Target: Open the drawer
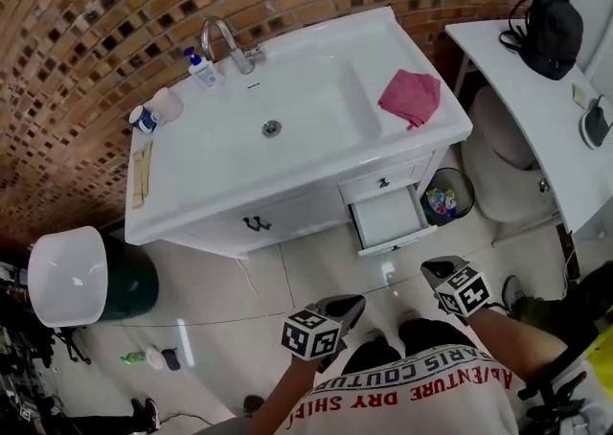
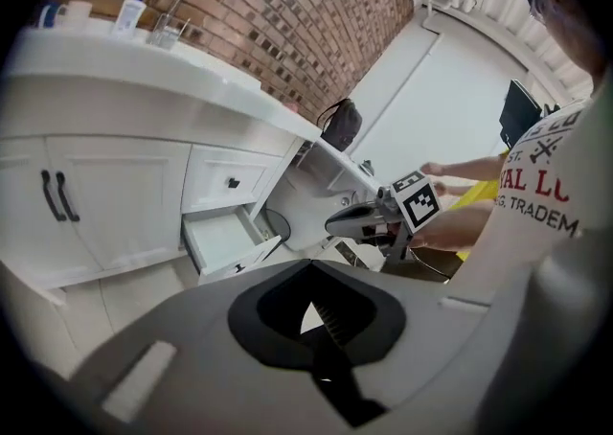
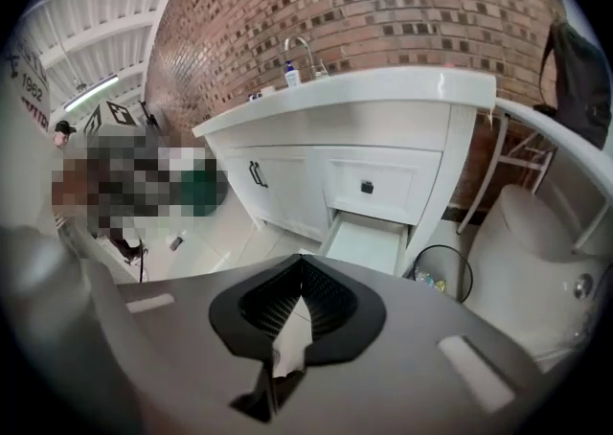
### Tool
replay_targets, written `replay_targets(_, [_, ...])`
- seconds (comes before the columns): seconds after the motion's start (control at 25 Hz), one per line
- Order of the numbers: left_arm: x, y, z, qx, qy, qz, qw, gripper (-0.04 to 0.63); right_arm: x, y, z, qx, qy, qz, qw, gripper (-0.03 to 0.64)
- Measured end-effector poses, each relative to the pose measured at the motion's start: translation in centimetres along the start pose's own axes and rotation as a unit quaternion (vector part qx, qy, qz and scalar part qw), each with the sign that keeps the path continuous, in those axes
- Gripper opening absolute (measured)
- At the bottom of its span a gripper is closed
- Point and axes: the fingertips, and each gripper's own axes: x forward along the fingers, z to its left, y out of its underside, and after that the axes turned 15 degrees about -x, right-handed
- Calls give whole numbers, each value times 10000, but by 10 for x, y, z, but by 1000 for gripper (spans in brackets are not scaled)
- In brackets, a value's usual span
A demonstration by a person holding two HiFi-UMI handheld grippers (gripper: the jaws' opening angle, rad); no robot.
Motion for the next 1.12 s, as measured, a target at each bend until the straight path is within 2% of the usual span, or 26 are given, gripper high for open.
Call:
replay_targets(0.16, [-57, -3, -48, 207, 44, 183, 9996, -17, -66, -47, 43, 118, -205, -208, 9995, 8])
replay_targets(0.28, [-88, -4, -77, 406, 109, 326, 9986, -17, -110, -81, 78, 264, -610, -495, 9966, 8])
replay_targets(0.48, [-114, 0, -113, 451, 95, 53, 9989, -17, -154, -98, 124, 427, -1213, -807, 9884, 8])
replay_targets(0.64, [-123, 32, -142, 415, 65, -60, 9991, -17, -176, -77, 156, 535, -1547, -812, 9832, 8])
replay_targets(0.8, [-129, 78, -178, 372, -24, -200, 9991, -17, -206, -44, 195, 421, -1761, -727, 9808, 8])
replay_targets(0.92, [-125, 126, -215, 347, -8, -240, 9991, -17, -232, -6, 226, 420, -1918, -652, 9784, 8])
replay_targets(1.12, [-123, 217, -271, 54, 10, -235, 9997, -17, -282, 51, 280, 325, -2187, -513, 9739, 8])
